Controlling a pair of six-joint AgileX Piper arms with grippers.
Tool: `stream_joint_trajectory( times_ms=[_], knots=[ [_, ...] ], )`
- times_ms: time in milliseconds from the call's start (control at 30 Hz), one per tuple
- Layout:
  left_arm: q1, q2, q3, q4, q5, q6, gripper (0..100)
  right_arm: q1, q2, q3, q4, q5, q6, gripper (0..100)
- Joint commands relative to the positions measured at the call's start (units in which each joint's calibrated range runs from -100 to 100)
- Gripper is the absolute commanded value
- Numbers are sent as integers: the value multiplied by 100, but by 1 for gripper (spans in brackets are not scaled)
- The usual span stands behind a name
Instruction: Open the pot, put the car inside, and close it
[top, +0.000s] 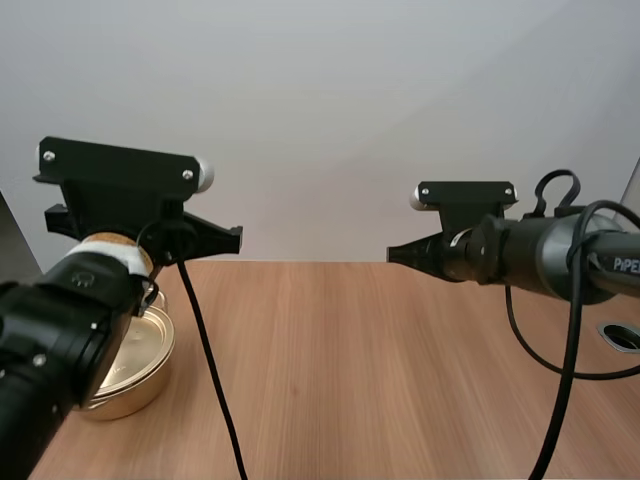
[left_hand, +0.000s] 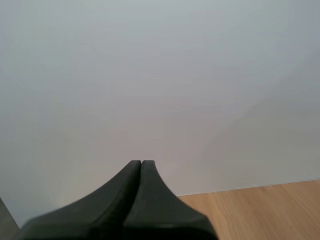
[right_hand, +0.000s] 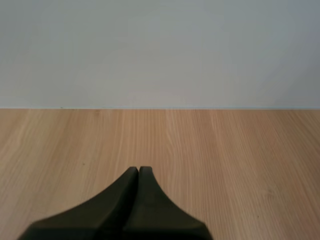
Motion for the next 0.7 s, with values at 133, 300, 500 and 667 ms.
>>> stream_joint_trajectory(
  times_ms=[133,300,500,667],
  knots=[
    [-62,-1716,1842,-1,-80,-109,0,-3,8,1643,-235,-2166,-7,0],
    [-90,-2385,2617,-1,-80,-109,0,-3,8,2397,-319,-2995,-7,0],
    [-90,-3187,2786,-265,670,-396,0,-3,8,3177,-359,-3905,5,0],
    [-90,-3319,2786,-643,1783,-420,0,-3,-671,3646,-359,-3823,12,0]
  ],
)
